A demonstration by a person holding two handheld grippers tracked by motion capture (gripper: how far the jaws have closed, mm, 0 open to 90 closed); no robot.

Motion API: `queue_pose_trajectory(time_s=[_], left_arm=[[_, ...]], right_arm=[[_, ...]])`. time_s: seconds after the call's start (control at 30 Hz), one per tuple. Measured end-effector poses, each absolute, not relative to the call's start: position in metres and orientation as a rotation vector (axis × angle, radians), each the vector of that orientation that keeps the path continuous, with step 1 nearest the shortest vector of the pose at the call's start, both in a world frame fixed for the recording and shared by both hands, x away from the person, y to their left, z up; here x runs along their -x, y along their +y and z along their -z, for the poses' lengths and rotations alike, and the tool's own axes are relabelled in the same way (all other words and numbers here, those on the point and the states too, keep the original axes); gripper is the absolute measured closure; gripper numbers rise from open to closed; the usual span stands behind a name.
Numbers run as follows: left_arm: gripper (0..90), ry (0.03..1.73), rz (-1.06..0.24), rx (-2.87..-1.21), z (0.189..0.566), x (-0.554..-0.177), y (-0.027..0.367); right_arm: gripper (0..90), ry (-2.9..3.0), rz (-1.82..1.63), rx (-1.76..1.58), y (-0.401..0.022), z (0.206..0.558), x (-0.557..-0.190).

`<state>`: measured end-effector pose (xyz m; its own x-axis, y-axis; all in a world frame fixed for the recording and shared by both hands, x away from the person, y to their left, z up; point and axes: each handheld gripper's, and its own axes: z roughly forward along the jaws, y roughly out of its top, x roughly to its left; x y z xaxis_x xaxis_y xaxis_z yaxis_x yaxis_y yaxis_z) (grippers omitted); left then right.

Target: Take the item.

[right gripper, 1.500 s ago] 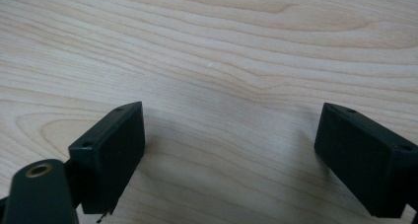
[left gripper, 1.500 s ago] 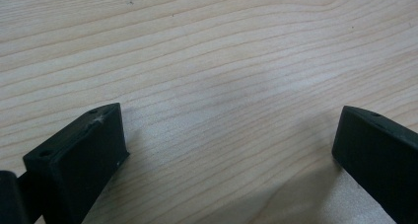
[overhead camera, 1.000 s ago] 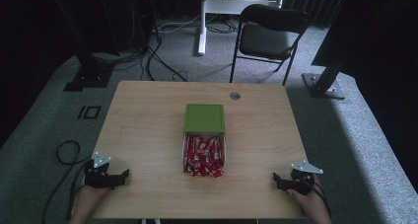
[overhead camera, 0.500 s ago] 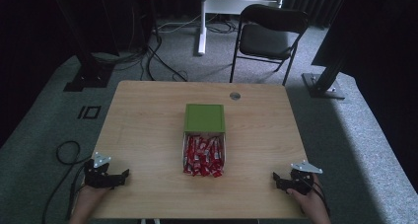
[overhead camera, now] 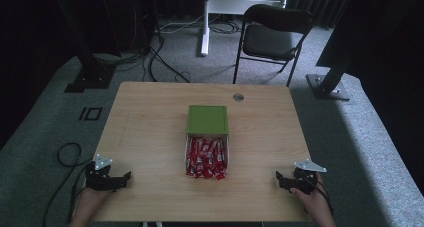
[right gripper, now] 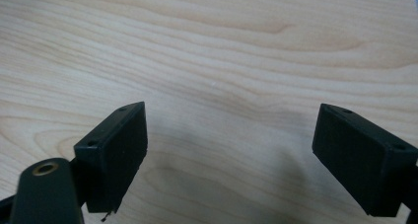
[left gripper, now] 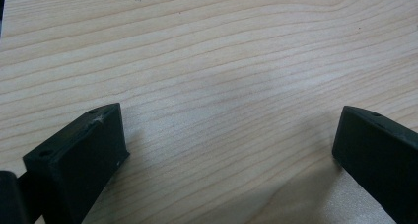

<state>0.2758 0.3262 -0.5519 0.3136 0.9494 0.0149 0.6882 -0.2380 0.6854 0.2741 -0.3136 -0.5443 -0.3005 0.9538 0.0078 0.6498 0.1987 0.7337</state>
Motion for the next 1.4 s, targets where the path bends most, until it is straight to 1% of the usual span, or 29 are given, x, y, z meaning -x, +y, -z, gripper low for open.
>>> queue_pose_trajectory(time_s=[0.67,1.07,1.4], left_arm=[[0.7,1.443,-0.589,-2.009,0.552,-0.276,0.326],[0.7,1.443,-0.589,-2.010,0.552,-0.276,0.326],[0.7,1.444,-0.588,-2.008,0.552,-0.276,0.326]], right_arm=[[15.2,2.027,-0.950,-1.441,-0.301,0.517,-0.282],[16.1,2.034,-1.016,-1.382,-0.285,0.497,-0.290],[16.1,2.031,-1.092,-1.317,-0.270,0.473,-0.291]])
